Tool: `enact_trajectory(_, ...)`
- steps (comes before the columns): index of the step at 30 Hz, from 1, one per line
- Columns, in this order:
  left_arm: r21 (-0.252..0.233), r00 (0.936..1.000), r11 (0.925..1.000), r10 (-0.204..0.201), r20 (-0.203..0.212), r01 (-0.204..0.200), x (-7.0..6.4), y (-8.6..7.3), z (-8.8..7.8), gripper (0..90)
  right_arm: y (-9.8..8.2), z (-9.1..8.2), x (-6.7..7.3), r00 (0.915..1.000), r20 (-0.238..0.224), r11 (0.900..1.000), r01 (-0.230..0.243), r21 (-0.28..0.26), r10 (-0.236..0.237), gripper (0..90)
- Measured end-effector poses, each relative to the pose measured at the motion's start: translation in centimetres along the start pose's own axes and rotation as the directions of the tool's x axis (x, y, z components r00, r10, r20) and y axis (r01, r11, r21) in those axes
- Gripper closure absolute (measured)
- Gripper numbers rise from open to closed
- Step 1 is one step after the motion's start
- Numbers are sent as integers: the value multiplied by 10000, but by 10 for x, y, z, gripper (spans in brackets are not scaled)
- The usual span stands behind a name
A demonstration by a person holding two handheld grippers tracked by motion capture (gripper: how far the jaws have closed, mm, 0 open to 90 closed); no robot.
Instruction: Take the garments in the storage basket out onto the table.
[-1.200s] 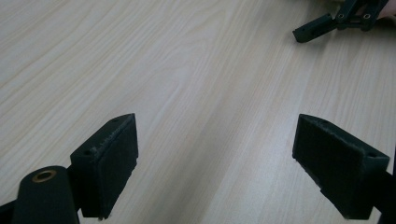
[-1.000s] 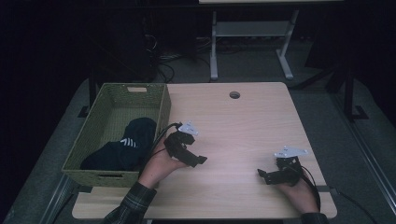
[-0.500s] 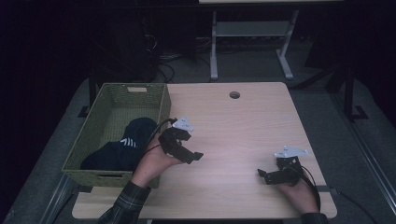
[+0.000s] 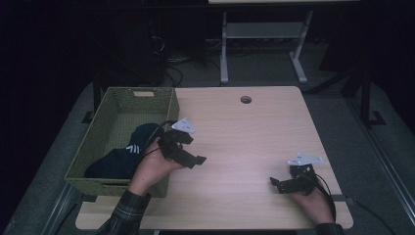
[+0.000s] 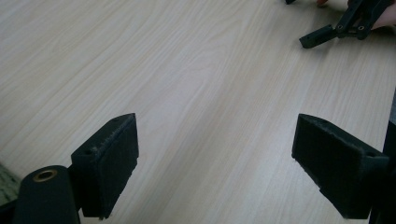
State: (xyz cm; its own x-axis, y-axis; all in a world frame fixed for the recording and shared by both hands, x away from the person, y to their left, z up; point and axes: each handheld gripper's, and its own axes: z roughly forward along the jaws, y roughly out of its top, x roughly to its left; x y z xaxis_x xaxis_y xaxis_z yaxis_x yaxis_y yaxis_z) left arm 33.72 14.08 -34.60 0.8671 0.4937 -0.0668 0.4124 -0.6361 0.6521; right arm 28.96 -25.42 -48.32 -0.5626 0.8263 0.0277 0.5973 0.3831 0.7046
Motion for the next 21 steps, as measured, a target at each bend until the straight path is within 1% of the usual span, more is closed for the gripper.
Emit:
enact_trajectory(3,-91,9999,9999,-110,-78,109,0,-1,-3,143,0,0,0,10000,0,10000,-2,-4,2,23)
enact_trajectory(4,-111,9999,9999,-94,-74,93,1,-1,-5,143,0,0,0,10000,-1,10000,-4,-5,4,23)
enact_trajectory(5,-131,9998,9998,-163,-58,163,1,-1,-6,143,0,0,0,10000,0,10000,-1,-6,1,23)
enact_trajectory(9,13,9999,9999,-136,-44,137,3,-2,-11,146,0,0,0,10000,-1,10000,-5,-3,5,23)
enact_trajectory(11,15,9999,9999,-136,-37,136,3,-2,-12,146,0,0,0,10000,-1,10000,-2,-6,2,23)
enact_trajectory(12,-25,9998,9998,-218,-46,218,3,-3,-14,146,0,0,0,10000,0,10000,2,-5,-2,23)
enact_trajectory(13,-25,9998,9998,-218,-46,218,3,-3,-14,146,0,0,0,10000,0,10000,2,-5,-2,23)
enact_trajectory(15,26,9998,9999,-155,-101,155,5,-4,-18,146,0,0,0,10000,-1,10000,0,-4,0,23)
enact_trajectory(16,-27,9996,9997,-237,-152,237,6,-4,-21,146,0,0,0,10000,-1,10000,0,-5,0,23)
enact_trajectory(21,-82,9992,9995,-303,-257,301,9,-7,-29,146,0,0,0,10000,-1,10000,-3,2,3,23)
